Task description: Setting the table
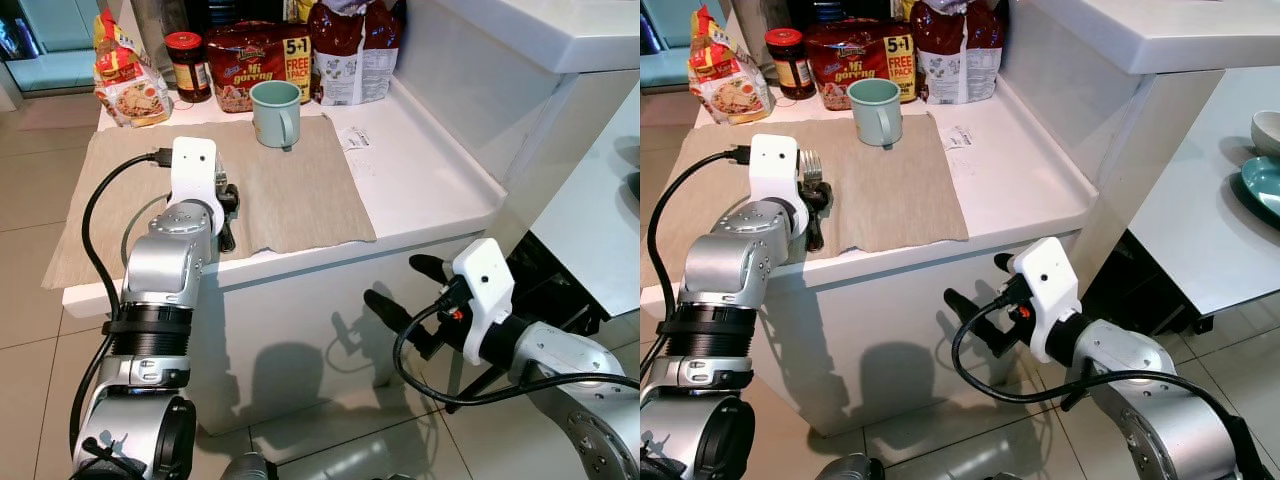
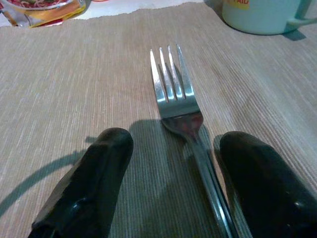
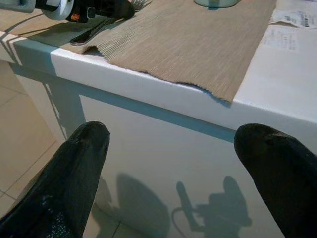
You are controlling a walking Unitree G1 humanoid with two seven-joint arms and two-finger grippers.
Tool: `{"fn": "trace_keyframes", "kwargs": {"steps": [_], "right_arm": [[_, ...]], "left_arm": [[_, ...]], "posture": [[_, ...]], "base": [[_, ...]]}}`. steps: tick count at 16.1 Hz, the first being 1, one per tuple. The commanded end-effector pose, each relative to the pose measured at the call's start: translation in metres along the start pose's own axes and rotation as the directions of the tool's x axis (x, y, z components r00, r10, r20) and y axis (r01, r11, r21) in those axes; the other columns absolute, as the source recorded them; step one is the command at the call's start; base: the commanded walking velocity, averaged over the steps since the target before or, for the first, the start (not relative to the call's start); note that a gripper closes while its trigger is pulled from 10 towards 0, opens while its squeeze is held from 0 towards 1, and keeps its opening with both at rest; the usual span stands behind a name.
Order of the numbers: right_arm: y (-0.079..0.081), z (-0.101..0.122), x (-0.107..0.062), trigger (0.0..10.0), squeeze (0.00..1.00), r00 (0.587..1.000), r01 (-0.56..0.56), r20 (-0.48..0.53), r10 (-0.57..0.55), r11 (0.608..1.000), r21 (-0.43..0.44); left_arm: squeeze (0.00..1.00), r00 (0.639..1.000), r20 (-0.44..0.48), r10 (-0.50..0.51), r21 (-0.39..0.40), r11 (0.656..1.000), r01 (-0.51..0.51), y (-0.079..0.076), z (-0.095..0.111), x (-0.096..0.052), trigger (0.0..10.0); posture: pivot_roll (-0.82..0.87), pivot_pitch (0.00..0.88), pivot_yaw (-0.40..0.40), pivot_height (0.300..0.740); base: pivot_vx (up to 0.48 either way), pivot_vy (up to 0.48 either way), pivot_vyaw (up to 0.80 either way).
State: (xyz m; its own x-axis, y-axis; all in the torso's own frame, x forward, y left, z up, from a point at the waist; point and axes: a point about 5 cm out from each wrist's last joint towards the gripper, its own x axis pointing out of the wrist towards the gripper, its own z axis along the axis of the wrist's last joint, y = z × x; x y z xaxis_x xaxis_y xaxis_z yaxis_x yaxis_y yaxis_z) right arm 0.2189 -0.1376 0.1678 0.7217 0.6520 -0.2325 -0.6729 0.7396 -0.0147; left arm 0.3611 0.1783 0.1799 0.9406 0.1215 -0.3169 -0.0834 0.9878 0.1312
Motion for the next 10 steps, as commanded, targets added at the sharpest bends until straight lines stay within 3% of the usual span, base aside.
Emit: {"fn": "trace_keyframes", "kwargs": {"steps": [1, 10], "right_arm": [[-0.0030, -0.0016, -0.0007, 10.0, 0.00, 1.000, 0.004, -0.014, -0.004, 1.000, -0.006], [-0.0054, -0.0025, 0.0006, 10.0, 0.00, 1.000, 0.013, -0.018, -0.013, 1.000, -0.014]], "left_arm": [[0.00, 1.000, 0.002, -0.009, 0.010, 1.000, 0.009, -0.0004, 0.0025, -0.0019, 0.0], [0.00, 0.999, -0.034, -0.040, 0.032, 0.999, 0.041, -0.0008, 0.0001, -0.0022, 0.0]], "posture": [[-0.02, 0.008, -0.016, 0.740], [-0.02, 0.000, -0.011, 0.740]], "base": [[0.000, 0.000, 0.00], [0.000, 0.000, 0.00]]}}
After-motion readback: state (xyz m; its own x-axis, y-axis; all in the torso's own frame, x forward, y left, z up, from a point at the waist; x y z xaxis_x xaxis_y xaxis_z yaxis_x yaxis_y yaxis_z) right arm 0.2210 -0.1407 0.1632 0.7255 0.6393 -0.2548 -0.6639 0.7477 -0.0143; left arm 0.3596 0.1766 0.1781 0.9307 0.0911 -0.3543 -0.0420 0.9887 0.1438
